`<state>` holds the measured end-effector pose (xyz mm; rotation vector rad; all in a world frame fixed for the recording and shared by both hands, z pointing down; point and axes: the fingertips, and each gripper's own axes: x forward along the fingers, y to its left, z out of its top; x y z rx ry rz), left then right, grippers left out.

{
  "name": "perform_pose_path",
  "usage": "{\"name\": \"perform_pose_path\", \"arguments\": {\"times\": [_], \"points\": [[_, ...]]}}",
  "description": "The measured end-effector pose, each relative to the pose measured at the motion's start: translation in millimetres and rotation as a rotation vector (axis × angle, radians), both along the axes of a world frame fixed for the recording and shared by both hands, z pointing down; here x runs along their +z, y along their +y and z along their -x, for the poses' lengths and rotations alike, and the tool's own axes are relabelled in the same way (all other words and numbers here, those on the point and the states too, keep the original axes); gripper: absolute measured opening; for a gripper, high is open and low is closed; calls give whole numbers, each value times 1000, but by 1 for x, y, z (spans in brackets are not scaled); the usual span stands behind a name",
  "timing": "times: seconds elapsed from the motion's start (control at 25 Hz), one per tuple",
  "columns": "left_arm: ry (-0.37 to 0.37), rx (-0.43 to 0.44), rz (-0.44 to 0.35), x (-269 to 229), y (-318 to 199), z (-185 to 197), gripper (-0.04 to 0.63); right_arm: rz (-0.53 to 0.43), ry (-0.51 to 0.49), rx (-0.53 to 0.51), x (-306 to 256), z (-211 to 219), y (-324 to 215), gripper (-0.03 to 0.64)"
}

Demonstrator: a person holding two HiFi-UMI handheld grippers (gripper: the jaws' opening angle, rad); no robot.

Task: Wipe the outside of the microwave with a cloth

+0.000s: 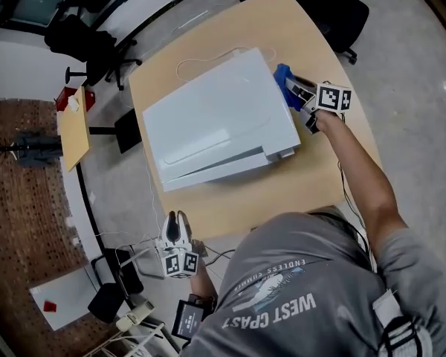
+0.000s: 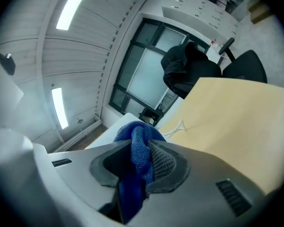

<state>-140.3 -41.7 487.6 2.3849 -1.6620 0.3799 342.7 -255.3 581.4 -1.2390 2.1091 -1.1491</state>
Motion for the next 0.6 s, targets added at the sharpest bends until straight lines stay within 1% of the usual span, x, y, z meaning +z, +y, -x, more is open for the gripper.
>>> {"name": "perform_pose_path", "arguments": {"times": [0.12,0.24,0.32,0.44,0.6], "points": [[-10,-30,15,4,5,-1,127,107,1,-9,50,1,-22,104],[-19,-48,29,6,8,-5,127,240,22,-16,107,4,-6,103],[-25,-46,30,7,5,-8,127,299,25,-27,131,6,13,103],[-29,-36,37,12,0,-14,127,355,30,-70,150,14,52,102],[-25,-16,51,18,-7,-24,127,379,42,-180,146,27,114,100]]}}
